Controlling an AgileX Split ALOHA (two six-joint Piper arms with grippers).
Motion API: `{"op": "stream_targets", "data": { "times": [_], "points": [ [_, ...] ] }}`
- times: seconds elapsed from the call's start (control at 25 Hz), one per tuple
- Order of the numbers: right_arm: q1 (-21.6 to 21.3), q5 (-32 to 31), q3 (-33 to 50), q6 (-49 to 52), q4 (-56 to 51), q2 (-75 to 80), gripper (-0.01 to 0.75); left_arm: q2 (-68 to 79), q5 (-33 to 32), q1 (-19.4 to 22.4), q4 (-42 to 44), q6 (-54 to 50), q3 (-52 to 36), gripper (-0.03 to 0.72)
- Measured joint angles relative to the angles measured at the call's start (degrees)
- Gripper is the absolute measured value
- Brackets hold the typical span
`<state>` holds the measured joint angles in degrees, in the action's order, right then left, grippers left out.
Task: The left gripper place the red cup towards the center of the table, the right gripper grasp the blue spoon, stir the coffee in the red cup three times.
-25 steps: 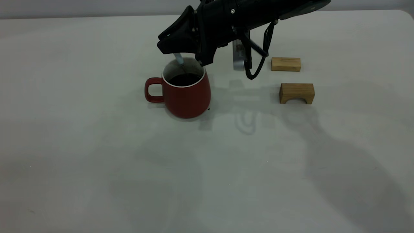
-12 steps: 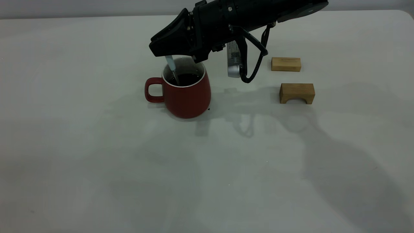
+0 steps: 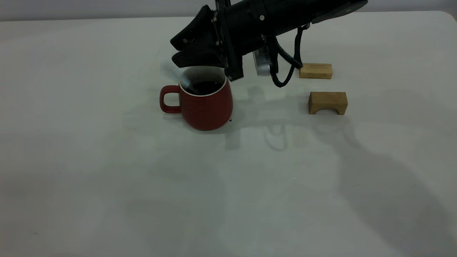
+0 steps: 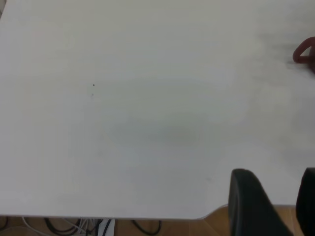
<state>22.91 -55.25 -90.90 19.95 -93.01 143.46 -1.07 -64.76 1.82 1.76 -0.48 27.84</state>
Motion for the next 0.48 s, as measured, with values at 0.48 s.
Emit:
{"op": "stream_targets", "data": {
  "times": [0.48],
  "points": [
    [0.0,-4.5,0.0,-7.06,38.99,-22.79,0.434,0.0,0.0,0.0,0.0,0.0,0.0,0.31]
  ]
}}
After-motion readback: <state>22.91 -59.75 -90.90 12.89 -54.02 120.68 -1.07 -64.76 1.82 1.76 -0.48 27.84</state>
